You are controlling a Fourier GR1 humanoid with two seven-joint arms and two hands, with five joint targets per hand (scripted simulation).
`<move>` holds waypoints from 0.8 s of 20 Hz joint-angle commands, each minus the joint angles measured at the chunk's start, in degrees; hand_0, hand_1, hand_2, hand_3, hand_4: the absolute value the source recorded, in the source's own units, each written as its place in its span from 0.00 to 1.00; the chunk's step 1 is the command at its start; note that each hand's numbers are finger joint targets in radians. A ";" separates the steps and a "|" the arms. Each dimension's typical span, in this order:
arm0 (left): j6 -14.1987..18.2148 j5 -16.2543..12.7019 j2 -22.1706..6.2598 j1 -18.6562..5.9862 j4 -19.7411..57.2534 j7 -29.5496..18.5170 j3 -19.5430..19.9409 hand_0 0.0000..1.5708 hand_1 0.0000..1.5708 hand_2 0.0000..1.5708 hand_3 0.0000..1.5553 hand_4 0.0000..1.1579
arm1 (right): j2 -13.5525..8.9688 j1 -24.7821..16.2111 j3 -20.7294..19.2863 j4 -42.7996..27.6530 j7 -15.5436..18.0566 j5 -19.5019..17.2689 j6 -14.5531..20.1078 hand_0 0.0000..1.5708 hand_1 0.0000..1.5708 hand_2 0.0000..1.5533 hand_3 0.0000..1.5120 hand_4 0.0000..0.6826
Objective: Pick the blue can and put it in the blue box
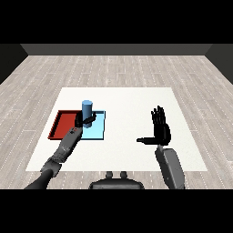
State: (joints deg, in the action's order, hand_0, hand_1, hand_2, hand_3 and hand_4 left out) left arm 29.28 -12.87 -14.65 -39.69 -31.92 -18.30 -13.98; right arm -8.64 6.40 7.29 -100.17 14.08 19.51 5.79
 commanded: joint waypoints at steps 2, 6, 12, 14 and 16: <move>-0.68 3.60 2.33 -6.88 15.05 2.40 -0.57 1.00 1.00 1.00 0.96 0.90 | 2.41 1.25 -0.31 6.06 4.20 -0.17 -1.13 0.00 0.00 0.00 0.00 0.00; -2.14 3.44 3.07 -8.43 22.44 1.41 1.74 1.00 1.00 1.00 0.93 0.85 | 0.27 5.52 -5.15 9.62 1.08 4.10 -3.39 0.00 0.00 0.00 0.00 0.00; 2.28 1.20 7.53 -6.92 27.63 0.77 5.26 0.73 0.73 0.72 0.68 0.77 | 0.88 4.14 -4.04 9.46 0.95 1.59 -1.54 0.00 0.00 0.00 0.00 0.00; -2.36 -1.97 5.60 -7.01 26.67 2.16 8.47 0.51 0.51 0.57 0.73 0.65 | -0.27 6.12 -6.38 7.80 -2.23 4.39 -1.71 0.00 0.00 0.00 0.00 0.00; -4.07 0.31 4.72 -8.07 29.15 3.89 6.81 0.37 0.37 0.38 0.33 0.46 | 0.60 4.52 -6.87 9.59 1.60 5.00 -3.95 0.00 0.00 0.00 0.00 0.00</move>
State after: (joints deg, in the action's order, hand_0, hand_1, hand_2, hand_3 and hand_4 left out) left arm 27.79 -12.52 -9.59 -46.94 -5.46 -16.21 -7.99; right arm -8.91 11.08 1.08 -90.81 14.79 23.34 2.68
